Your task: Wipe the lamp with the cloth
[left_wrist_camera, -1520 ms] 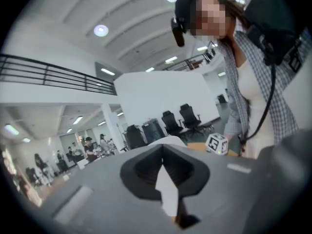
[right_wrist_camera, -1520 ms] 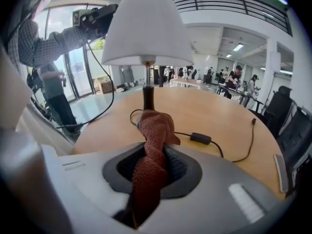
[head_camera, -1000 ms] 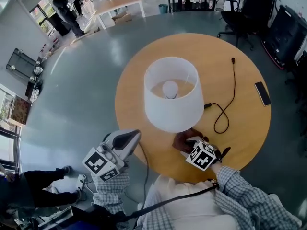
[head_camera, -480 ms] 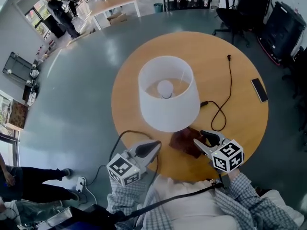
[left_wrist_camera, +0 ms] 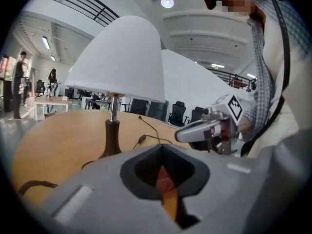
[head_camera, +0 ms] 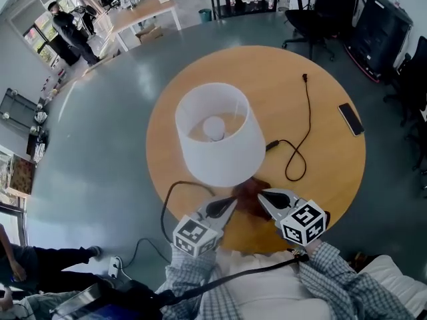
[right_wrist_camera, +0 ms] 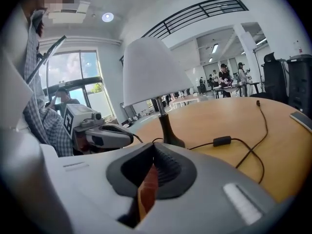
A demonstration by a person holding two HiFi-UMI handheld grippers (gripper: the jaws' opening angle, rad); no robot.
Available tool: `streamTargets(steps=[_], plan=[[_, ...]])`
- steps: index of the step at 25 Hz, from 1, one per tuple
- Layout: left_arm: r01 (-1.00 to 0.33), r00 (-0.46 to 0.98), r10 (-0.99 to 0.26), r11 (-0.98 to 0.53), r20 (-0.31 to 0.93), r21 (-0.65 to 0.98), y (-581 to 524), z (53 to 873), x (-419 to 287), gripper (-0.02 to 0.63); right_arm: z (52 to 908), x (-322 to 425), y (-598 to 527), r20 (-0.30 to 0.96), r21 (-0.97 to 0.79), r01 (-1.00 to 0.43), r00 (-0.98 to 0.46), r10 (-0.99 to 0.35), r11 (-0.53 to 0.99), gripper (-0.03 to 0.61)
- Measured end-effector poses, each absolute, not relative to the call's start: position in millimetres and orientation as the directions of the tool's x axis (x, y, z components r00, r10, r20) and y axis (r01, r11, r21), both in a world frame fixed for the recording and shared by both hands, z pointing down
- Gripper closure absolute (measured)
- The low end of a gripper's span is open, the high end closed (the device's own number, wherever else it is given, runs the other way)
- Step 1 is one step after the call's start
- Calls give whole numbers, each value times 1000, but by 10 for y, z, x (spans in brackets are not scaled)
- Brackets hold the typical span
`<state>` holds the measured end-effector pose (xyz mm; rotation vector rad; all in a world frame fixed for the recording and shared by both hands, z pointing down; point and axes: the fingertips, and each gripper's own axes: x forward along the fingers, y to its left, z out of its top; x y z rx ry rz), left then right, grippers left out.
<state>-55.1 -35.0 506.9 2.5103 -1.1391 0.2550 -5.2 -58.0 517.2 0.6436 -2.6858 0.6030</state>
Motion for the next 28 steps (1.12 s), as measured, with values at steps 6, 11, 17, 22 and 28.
streamTargets(steps=[6, 11, 17, 22, 28], plan=[[-749, 663, -663, -602, 349, 279, -312, 5250, -408, 609, 5235, -203, -633, 388, -351, -478, -857, -340, 805, 574], [-745, 666, -656, -602, 354, 287, -264, 5306, -410, 609, 5271, -212, -623, 392, -352, -474, -858, -332, 807, 574], [-744, 668, -652, -602, 359, 291, -252, 5332, -438, 609, 5261, -222, -655, 393, -367, -481, -856, -336, 797, 574], [-741, 671, -652, -606, 353, 290, -267, 5337, -407, 609, 5282, -202, -655, 395, -368, -478, -857, -332, 797, 574], [-740, 672, -647, -601, 361, 302, -254, 5344, -424, 609, 5290, -227, -634, 398, -369, -474, -858, -325, 800, 574]])
